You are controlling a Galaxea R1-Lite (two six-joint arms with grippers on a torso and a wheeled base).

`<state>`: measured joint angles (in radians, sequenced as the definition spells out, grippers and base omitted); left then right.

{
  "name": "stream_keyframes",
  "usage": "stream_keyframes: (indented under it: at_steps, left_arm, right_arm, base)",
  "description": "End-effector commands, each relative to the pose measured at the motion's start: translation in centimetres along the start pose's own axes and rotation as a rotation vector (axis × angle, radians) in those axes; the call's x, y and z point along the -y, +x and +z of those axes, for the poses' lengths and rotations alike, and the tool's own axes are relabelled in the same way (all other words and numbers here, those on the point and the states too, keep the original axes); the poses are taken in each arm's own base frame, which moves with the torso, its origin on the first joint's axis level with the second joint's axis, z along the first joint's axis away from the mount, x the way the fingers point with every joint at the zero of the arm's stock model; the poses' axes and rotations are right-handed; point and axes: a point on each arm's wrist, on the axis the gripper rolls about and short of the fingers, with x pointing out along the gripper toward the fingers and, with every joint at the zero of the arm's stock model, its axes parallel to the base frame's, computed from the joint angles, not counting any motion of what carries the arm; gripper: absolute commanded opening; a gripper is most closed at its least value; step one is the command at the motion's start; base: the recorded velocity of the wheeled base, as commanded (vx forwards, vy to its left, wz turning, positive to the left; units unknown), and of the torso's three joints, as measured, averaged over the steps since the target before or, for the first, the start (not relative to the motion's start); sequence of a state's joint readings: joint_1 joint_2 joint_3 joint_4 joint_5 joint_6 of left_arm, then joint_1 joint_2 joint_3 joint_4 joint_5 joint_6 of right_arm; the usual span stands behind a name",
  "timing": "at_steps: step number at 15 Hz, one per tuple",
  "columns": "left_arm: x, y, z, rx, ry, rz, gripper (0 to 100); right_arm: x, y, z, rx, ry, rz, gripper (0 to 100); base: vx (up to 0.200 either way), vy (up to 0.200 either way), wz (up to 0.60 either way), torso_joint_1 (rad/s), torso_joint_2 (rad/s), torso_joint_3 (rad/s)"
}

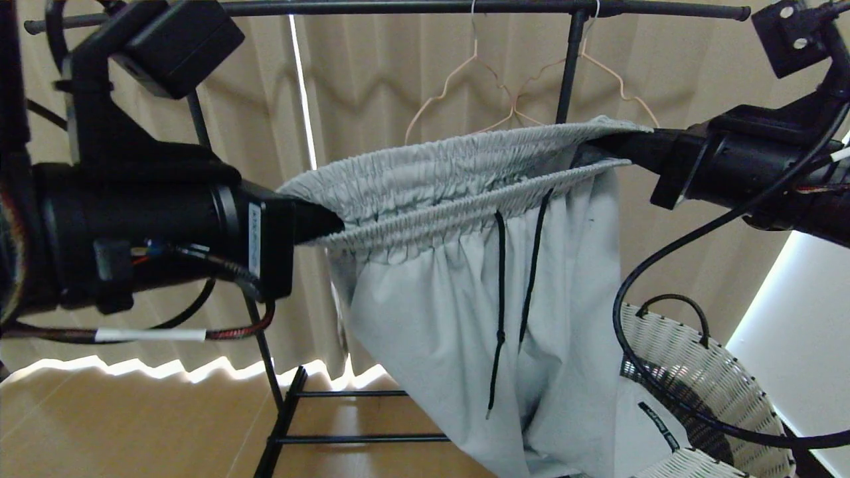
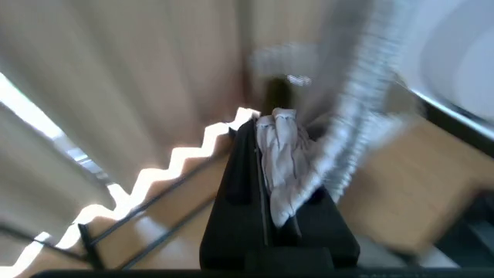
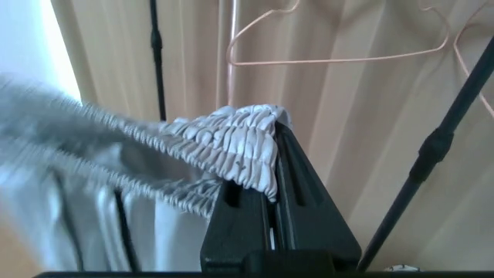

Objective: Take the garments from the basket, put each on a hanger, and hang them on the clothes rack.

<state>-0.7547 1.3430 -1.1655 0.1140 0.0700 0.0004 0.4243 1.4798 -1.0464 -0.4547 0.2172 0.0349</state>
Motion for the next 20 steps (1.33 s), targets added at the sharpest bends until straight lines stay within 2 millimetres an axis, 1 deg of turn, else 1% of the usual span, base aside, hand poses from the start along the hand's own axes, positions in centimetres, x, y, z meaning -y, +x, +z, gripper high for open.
stream_keyframes:
  at_steps: [1,5,7,9,10,11,12,13,14,17,19,20]
  left_arm:
    - [1.7,-2.3,-0.8,0.02,0.029,-0.089,0]
    - [1.8,-2.3,-0.6,0.028,0.03,-0.091,0]
    - [1.3,-2.0,0.4,0.059,0.03,-0.064,0]
    - [0.3,-0.8,1.9,0.085,0.069,-0.007,0]
    - [-0.4,0.3,2.6,0.091,0.074,0.025,0]
    - [-0.8,1.2,2.9,0.092,0.069,0.045,0]
    - [-0.8,1.2,2.9,0.092,0.069,0.045,0]
    - [-1.4,3.0,1.9,0.065,0.063,0.07,0]
    - [-1.6,3.3,1.3,0.055,0.065,0.08,0]
    - [-1.7,3.3,1.2,0.062,0.07,0.084,0]
    - [-1.8,3.5,1.0,0.061,0.095,0.089,0]
    - [-2.1,3.9,0.6,0.045,0.116,0.096,0]
  right_arm:
    - [0.3,1.1,-0.8,-0.028,0.007,0.0,0]
    - [0.2,0.9,-0.8,-0.027,0.006,-0.001,0]
    - [-0.1,-0.4,0.0,-0.002,-0.001,-0.014,0]
    - [-0.3,-1.6,0.7,0.023,-0.006,-0.015,0]
    - [-0.4,-1.9,0.9,0.029,-0.007,-0.016,0]
    - [-0.1,-2.0,0.5,0.016,-0.005,-0.026,0]
    - [-0.1,-2.0,0.5,0.016,-0.005,-0.026,0]
    - [0.2,-2.2,-1.3,-0.037,0.007,-0.041,0]
    - [0.1,-2.4,-1.4,-0.037,0.007,-0.041,0]
    - [0.1,-2.5,-0.9,-0.023,0.002,-0.039,0]
    - [0.1,-2.4,-1.0,-0.025,0.004,-0.041,0]
    - [0.2,-2.2,-1.5,-0.043,0.008,-0.042,0]
  base:
    - [0.0,0.0,0.0,0.0,0.0,0.0]
    - [0.0,0.0,0.0,0.0,0.0,0.0]
    - [0.0,0.0,0.0,0.0,0.0,0.0]
    - [0.0,0.0,0.0,0.0,0.0,0.0]
    - [0.0,0.0,0.0,0.0,0.0,0.0]
    - [0.0,0.0,0.0,0.0,0.0,0.0]
    - [0.0,0.0,0.0,0.0,0.0,0.0]
    - [0.0,0.0,0.0,0.0,0.0,0.0]
    - [0.0,0.0,0.0,0.0,0.0,0.0]
    - [0.0,0.0,0.0,0.0,0.0,0.0]
    - [0.0,0.0,0.0,0.0,0.0,0.0]
    - [0.0,0.0,0.0,0.0,0.0,0.0]
